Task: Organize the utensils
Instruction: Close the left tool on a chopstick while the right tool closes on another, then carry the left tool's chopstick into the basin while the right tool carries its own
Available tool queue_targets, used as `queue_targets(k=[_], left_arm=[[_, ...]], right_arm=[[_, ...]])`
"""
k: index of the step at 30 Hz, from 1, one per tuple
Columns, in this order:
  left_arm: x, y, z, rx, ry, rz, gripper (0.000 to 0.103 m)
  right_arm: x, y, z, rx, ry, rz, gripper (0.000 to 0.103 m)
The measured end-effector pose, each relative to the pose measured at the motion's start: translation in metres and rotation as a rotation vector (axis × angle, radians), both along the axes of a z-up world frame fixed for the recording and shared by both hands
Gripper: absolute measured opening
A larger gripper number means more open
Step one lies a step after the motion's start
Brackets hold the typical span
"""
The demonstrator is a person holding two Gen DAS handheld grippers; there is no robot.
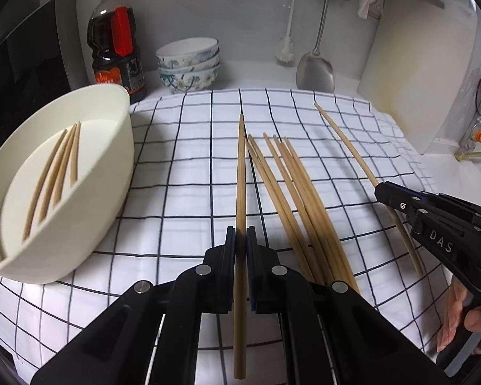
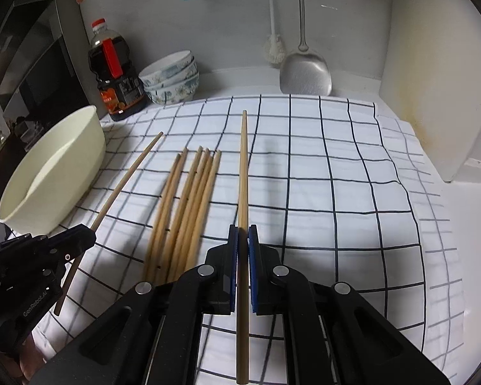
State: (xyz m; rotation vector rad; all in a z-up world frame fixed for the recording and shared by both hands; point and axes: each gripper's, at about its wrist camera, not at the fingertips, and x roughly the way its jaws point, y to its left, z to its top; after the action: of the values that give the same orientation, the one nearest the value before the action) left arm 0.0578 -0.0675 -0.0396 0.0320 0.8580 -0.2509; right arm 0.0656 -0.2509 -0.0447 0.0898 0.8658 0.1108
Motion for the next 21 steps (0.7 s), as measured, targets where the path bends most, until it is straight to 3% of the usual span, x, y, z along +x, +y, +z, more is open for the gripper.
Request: queue_targets(k=[10, 21], left_arm=[[-0.01, 0.055, 0.046, -0.031, -0.091, 0.017, 0.007], [0.004, 0.151, 0.062, -0.05, -0.134, 0.12, 0.007]], right_arm=[[0.0, 0.045, 0.028, 0.048, -0.059, 0.02, 0.006], [0.031, 0.143, 0.048, 0.046, -0.076, 0.138, 0.006]])
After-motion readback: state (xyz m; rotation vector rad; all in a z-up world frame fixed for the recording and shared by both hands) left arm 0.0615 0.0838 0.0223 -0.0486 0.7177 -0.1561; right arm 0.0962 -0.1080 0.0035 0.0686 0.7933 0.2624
